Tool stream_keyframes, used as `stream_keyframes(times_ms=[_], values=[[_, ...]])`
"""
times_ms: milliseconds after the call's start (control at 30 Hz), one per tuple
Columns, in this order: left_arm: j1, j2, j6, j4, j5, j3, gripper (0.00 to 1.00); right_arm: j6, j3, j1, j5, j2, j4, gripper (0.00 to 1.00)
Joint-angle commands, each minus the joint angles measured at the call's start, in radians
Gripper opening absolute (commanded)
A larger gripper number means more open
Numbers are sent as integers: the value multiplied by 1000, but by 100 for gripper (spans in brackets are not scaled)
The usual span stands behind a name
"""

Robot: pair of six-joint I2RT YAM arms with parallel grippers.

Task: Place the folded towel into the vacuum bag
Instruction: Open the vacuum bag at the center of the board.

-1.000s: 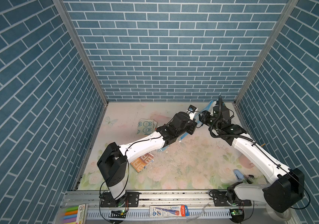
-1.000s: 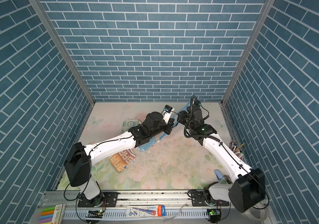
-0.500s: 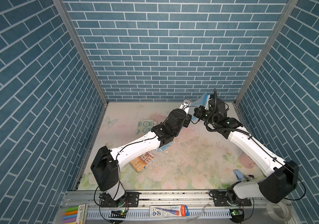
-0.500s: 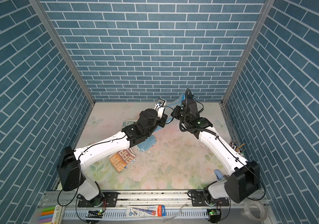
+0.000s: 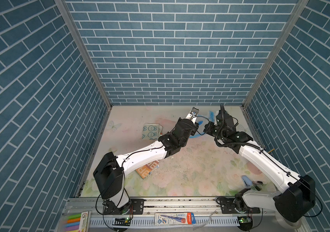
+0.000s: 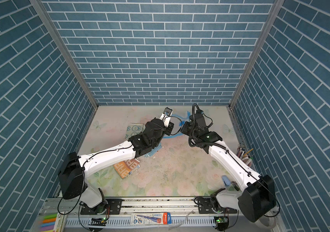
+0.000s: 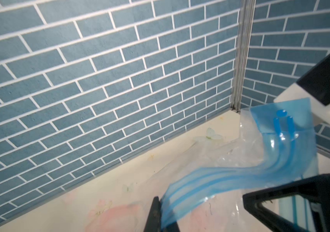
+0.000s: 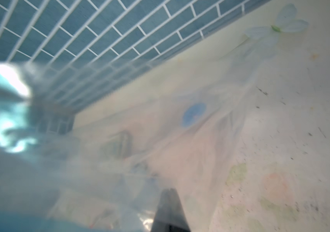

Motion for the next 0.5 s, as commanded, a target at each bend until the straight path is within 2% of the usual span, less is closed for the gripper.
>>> stream_keyframes(times_ms=[0, 100, 167, 300, 400, 467], values=[[-24, 15, -20, 53, -28, -7, 0, 37, -40, -5, 81, -43, -75, 0], [-34, 19, -49, -4, 9, -11, 0, 26, -63, -12, 90, -67, -47, 0], [-33, 11, -75, -47, 29, -25, 19, 9, -65, -14, 92, -81, -27, 0], [-33, -26, -98, -117, 59, -75, 44, -31, -54, -16, 86, -97, 6, 0], [-33, -44, -105, -182, 86, -91, 58, -48, -42, -17, 69, -92, 26, 0], [-33, -52, -116, -210, 102, -99, 62, -52, -37, -17, 60, -87, 37, 0]])
